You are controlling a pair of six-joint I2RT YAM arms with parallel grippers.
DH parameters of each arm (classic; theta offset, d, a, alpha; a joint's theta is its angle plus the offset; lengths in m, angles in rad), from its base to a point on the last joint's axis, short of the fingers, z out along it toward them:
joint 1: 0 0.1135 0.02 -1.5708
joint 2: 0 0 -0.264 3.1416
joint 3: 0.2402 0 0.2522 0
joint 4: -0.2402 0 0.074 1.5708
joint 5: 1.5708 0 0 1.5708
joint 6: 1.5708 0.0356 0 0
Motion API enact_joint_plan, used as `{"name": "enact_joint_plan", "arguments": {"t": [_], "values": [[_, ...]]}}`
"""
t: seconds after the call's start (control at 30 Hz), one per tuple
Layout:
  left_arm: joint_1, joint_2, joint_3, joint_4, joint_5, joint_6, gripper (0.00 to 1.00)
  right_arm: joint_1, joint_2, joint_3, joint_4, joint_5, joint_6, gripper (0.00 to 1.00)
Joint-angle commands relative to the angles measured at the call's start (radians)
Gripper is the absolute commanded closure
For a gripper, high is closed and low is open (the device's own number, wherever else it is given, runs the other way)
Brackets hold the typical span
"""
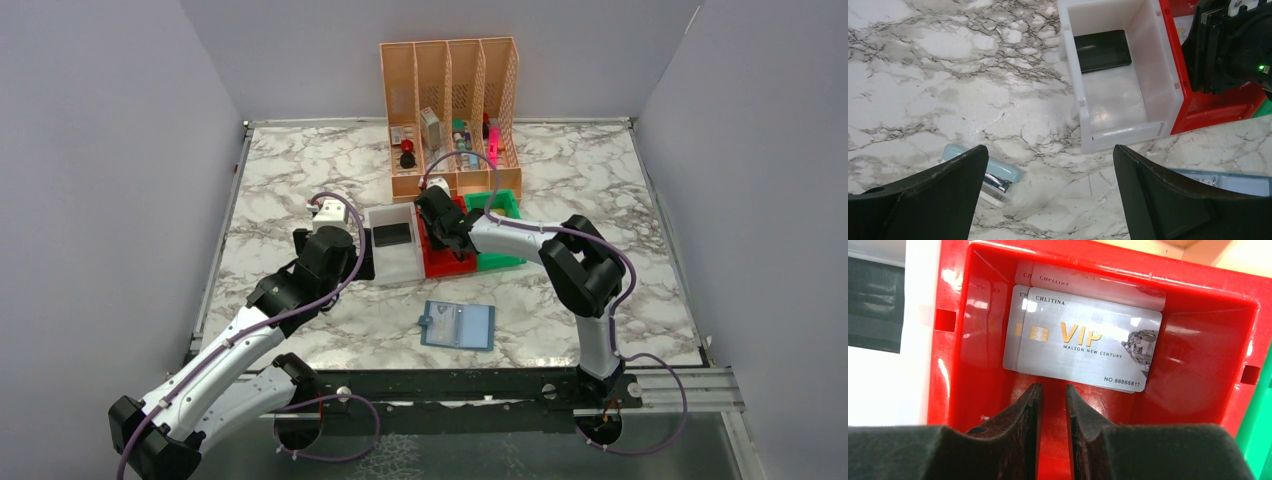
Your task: Take the credit cards out of the card holder
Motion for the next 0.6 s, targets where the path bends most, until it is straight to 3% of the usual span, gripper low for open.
{"name": "enact_joint_plan", "arguments": {"t": [0.0, 0.57], "values": [[0.001, 0.000, -0.005, -0.006, 0.014, 0.010, 0.01, -0.007, -0.020, 0.028, 0.012, -0.013, 0.006, 0.71], [0.001, 0.008, -0.005, -0.005, 0.018, 0.012, 0.01, -0.020, -0.036, 0.018, 0.021, -0.009, 0.077, 0.69]]}}
